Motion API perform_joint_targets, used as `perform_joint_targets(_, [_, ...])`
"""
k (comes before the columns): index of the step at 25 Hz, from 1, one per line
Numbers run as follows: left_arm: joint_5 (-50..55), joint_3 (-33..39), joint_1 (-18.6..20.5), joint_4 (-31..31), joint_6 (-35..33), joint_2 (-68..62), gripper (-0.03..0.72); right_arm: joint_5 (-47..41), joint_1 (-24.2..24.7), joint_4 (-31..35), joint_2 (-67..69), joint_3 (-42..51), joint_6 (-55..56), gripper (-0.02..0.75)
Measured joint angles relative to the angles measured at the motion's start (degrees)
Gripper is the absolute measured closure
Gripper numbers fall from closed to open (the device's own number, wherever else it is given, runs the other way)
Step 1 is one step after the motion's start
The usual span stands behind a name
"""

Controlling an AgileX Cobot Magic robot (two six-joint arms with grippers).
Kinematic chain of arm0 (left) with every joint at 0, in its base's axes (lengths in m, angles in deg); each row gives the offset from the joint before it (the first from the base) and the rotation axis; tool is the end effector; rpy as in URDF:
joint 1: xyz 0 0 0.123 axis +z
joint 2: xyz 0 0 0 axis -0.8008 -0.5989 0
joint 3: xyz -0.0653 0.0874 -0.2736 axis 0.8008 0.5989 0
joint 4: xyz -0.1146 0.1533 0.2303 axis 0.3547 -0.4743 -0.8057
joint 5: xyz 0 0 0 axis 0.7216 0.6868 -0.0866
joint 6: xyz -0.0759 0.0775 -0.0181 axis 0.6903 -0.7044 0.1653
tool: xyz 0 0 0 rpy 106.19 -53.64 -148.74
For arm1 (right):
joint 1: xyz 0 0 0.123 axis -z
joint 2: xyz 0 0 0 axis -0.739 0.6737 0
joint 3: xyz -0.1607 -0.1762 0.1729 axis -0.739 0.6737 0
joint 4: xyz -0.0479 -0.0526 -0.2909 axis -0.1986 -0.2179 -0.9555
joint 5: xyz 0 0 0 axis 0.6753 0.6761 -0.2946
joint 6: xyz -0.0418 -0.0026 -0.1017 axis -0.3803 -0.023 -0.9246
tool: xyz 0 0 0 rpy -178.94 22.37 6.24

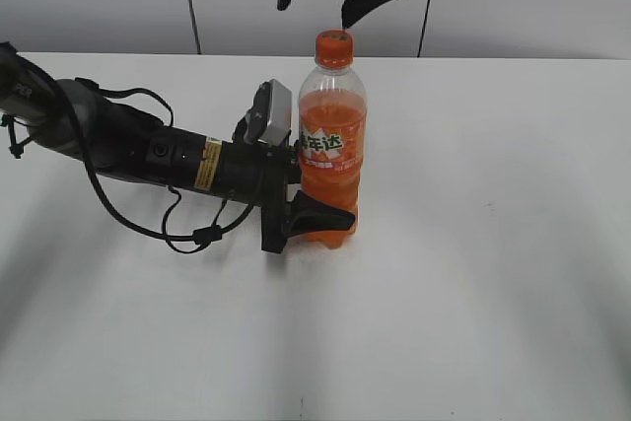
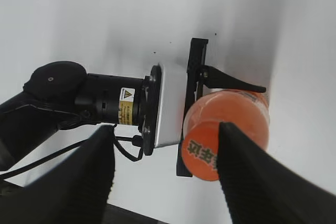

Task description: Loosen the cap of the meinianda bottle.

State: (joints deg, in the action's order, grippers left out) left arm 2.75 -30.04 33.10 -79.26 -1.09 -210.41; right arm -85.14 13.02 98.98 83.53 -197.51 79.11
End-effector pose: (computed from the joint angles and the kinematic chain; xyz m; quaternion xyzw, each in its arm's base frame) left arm 0.3964 -0.2471 0.0310 0.5875 0.5849 -0.3961 0.3948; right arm 0.3911 0.2950 0.3368 -0.0620 0.9654 0.2033 0.1514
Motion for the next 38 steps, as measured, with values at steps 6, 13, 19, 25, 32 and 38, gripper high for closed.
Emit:
perform_joint_targets(6, [0.1,0.0,0.0,0.0,0.0,0.0,0.278,0.0,-0.6,-2.4,0.2,0.0,0.4,0.277])
perform_joint_targets(13, [0.1,0.0,0.0,0.0,0.0,0.0,0.278,0.0,-0.6,-3.5,-0.1,0.7,1.0,0.277])
perform_joint_targets(19, [0.1,0.0,0.0,0.0,0.0,0.0,0.278,0.0,-0.6,-3.5,-0.3,2.8,1.7,0.277])
perform_joint_targets(25, [0.1,0.0,0.0,0.0,0.0,0.0,0.278,0.0,-0.6,-3.9,-0.3,2.8,1.7,0.297])
perform_joint_targets(32, [0.1,0.0,0.0,0.0,0.0,0.0,0.278,0.0,-0.6,-4.0,-0.3,2.8,1.7,0.33])
perform_joint_targets(38, [0.1,0.0,0.0,0.0,0.0,0.0,0.278,0.0,-0.6,-4.0,-0.3,2.8,1.8,0.33])
